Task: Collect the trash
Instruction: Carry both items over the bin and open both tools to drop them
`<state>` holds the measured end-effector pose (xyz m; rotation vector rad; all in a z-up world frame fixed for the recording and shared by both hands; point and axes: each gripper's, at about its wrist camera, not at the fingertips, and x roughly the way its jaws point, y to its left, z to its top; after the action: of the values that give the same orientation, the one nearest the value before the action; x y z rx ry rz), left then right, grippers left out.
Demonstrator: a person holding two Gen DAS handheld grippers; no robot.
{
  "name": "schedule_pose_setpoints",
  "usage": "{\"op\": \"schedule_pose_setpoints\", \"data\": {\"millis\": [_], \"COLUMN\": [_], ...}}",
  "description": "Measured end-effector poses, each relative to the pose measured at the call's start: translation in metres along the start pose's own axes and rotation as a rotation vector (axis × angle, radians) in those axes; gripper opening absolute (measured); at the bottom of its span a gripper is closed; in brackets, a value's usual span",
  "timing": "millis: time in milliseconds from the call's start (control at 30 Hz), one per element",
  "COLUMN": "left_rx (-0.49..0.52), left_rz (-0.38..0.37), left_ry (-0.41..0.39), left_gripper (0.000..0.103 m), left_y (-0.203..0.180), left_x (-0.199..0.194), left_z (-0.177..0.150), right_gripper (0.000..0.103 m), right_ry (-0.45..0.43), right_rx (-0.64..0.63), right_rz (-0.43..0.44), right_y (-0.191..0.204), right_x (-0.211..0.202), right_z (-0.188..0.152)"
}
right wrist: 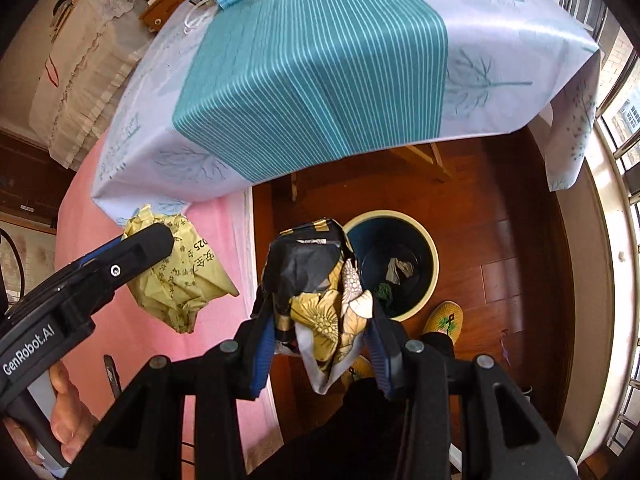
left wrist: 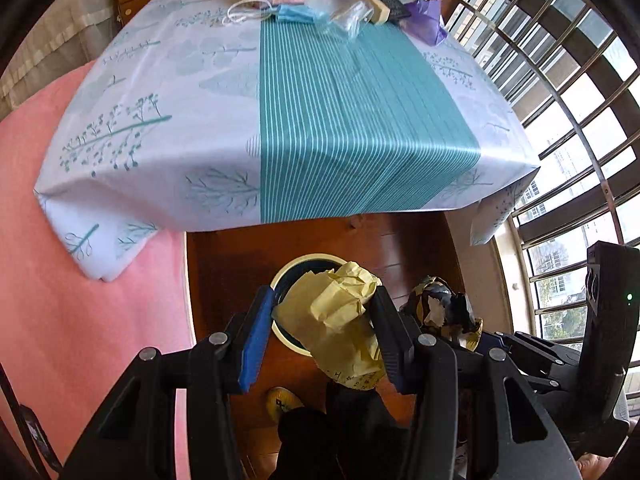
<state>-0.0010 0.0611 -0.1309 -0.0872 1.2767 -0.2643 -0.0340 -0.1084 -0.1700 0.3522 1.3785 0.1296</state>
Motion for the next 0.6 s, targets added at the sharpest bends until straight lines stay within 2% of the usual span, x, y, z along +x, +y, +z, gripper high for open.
{"op": "schedule_pose_setpoints", "data": {"millis": [367, 467, 533, 567, 600], "left_rx": [-0.048, -0.045, -0.038, -0.035, -0.033], "left_rz": [0.025, 0.046, 0.046, 0.050, 0.060], "left_ry": [0.076, 0.094, 0.115, 0.118, 0.120], "left_gripper": [0.049, 0.049, 0.055, 0.061, 0.076], "left_y": [0.015, 0.019, 0.022, 0.024, 0.026], "left_x": [0.159, 0.197, 0.218, 0.226, 0.233], "left_z": [-0.038, -0.043, -0.045, -0.044, -0.045], "right_gripper": [0.042, 0.047, 0.050, 0.056, 0.063], "right_ry": [0.115, 0.129, 0.134, 0.138, 0.142], "right_rx": [-0.009, -0.021, -0.016, -0.008, -0.003], "right_rz": [-0.075, -0.086, -0.089, -0.088, -0.088], "right_y": [-0.062, -0.075, -0.083, -0.086, -0.089], "right_x": [0.157, 0.194, 0.214, 0.222, 0.229], "right_z": [0.007, 0.011, 0.013, 0.015, 0.017]}}
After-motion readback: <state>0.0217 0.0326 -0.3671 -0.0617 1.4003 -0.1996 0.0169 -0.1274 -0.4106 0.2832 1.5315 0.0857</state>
